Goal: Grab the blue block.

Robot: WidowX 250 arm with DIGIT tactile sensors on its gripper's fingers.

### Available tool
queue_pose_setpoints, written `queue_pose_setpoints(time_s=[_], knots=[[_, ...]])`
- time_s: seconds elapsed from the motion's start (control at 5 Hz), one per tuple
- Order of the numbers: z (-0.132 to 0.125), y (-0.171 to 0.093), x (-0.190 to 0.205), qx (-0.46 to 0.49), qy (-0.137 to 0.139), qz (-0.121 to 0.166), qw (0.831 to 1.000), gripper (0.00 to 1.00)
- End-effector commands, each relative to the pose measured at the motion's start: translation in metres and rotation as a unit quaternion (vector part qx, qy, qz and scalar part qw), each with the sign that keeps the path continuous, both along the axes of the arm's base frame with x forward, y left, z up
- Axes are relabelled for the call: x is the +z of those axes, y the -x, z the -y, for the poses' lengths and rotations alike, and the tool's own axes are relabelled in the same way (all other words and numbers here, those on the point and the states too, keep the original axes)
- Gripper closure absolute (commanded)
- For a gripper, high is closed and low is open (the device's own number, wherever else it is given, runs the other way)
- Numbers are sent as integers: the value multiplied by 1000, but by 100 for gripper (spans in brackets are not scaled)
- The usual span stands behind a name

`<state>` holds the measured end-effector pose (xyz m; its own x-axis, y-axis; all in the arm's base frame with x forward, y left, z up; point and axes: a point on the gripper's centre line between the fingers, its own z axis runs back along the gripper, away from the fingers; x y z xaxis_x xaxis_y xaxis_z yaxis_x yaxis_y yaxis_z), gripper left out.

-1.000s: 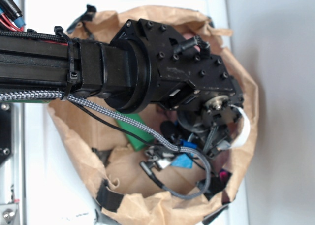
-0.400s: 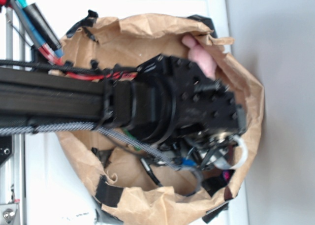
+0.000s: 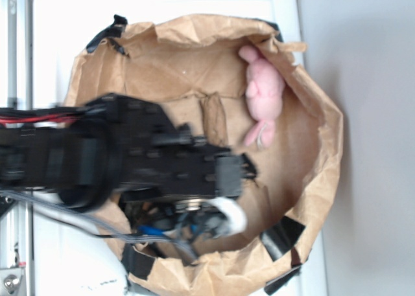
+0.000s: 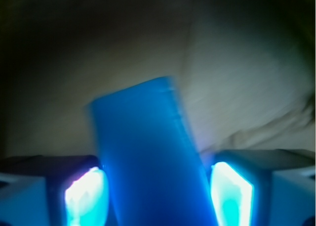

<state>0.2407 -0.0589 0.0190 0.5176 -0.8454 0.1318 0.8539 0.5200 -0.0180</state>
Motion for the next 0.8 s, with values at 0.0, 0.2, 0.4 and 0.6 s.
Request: queue_pose_setpoints(time_s=[0.0,0.2,0.4,0.6], knots=[[-1,-44,35,27,34,13,999,100],[-6,-59,42,47,38,8,998,100],[-16,-84,53,69,49,7,996,100],[-34,-95,72,129,70,5,989,100]])
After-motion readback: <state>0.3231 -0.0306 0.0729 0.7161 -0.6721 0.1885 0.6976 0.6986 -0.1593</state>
